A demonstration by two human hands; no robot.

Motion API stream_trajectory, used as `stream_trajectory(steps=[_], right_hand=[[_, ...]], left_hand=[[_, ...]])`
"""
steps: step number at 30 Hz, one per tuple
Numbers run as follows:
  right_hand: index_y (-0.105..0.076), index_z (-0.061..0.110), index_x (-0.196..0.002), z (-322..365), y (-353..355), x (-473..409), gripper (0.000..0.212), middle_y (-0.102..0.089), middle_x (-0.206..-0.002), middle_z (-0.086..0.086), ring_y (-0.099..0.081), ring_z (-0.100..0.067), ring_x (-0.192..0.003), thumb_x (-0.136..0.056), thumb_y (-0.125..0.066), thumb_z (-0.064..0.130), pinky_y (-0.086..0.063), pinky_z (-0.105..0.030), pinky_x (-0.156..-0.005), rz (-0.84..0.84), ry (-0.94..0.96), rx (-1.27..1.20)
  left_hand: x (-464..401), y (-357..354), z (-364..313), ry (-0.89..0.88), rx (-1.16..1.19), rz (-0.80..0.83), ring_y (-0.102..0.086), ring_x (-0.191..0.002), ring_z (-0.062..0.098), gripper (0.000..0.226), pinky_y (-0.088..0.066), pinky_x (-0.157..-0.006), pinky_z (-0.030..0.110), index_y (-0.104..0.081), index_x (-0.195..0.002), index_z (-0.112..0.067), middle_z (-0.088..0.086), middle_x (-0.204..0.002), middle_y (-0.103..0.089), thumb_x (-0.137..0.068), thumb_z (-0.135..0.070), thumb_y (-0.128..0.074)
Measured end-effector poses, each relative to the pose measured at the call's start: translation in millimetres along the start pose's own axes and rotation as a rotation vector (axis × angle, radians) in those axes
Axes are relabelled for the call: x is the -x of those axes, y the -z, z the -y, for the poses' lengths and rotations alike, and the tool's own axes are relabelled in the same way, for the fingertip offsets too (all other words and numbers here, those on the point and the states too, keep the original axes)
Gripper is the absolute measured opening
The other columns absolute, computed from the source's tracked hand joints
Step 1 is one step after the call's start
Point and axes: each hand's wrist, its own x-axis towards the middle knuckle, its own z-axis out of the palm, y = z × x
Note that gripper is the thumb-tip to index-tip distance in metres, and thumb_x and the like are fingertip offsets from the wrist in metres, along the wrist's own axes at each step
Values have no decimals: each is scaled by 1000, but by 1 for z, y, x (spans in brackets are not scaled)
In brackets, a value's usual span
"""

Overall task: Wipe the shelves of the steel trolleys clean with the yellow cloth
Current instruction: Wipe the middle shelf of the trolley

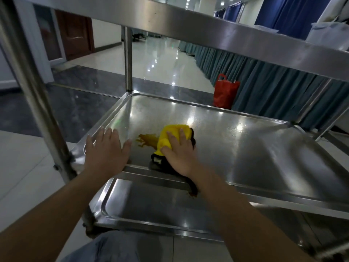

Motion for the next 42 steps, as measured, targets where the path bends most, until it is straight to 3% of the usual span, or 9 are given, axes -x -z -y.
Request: stream_trajectory(steps=[4,9,15,22,26,29,33,36,42], right_hand=[[-3,47,-147,14,3,4,67,11,-160,3,1,-28,-147,-89,-30,69,1,-54,-114,83,99,55],[-3,60,-140,-34,27,43,79,-18,-155,4,-23,-29,-139,-67,-10,93,-16,-50,-112,-98,138,284],[-5,63,-136,0,1,13,79,6,-159,10,5,-33,-145,-64,-6,94,2,-63,-110,-39,118,220],[6,56,-141,51,-2,-28,61,-1,-161,2,-11,-38,-144,-86,-14,71,-7,-61,-111,135,167,287],[-19,42,-146,21,37,-18,73,-28,-155,6,-18,-27,-144,-83,-12,78,-4,-55,-115,-140,497,630],[-37,27,-144,16,35,-25,63,-29,-154,-1,-14,-26,-146,-92,-35,62,-11,-50,-118,-37,799,586],[-40,32,-141,50,-3,-45,55,-44,-145,-2,-39,-30,-130,-92,-40,58,-34,-46,-104,-119,618,416],[-40,33,-135,89,-20,-65,57,-50,-126,-6,-43,-29,-115,-90,-25,65,-36,-45,-92,-162,429,532],[-54,33,-130,88,28,-76,41,-61,-121,-1,-54,-21,-111,-98,-35,50,-35,-29,-84,22,424,76]], left_hand=[[-4,7,8,-4,-21,31,-20,-144,27,59,-17,-114,55,-35,-141,-9,12,-153,-31,-97,-48,-27],[0,8,39,-39,-82,30,-12,-146,35,64,-12,-117,53,-26,-146,-6,18,-155,-24,-98,-48,-26],[1,4,35,42,-5,62,-18,-143,39,76,-17,-116,50,-25,-146,-6,20,-154,-26,-94,-59,-14],[4,6,32,46,44,55,-18,-143,37,67,-17,-116,49,-21,-148,-5,21,-154,-26,-98,-50,-22],[8,9,30,40,82,40,-16,-144,37,68,-15,-117,49,-19,-150,-7,20,-155,-25,-98,-51,-16],[9,10,28,50,128,49,-12,-146,35,71,-12,-118,48,-16,-151,-11,18,-157,-21,-96,-55,-10],[9,10,28,60,162,10,-14,-145,34,76,-12,-118,48,-12,-152,-12,16,-156,-23,-93,-60,-9],[9,10,28,53,233,-28,-15,-146,32,83,-12,-119,47,-2,-153,-15,13,-157,-24,-89,-67,-7],[11,5,32,28,261,-84,-7,-148,28,82,-7,-121,44,4,-153,-17,10,-159,-18,-89,-68,-7]])
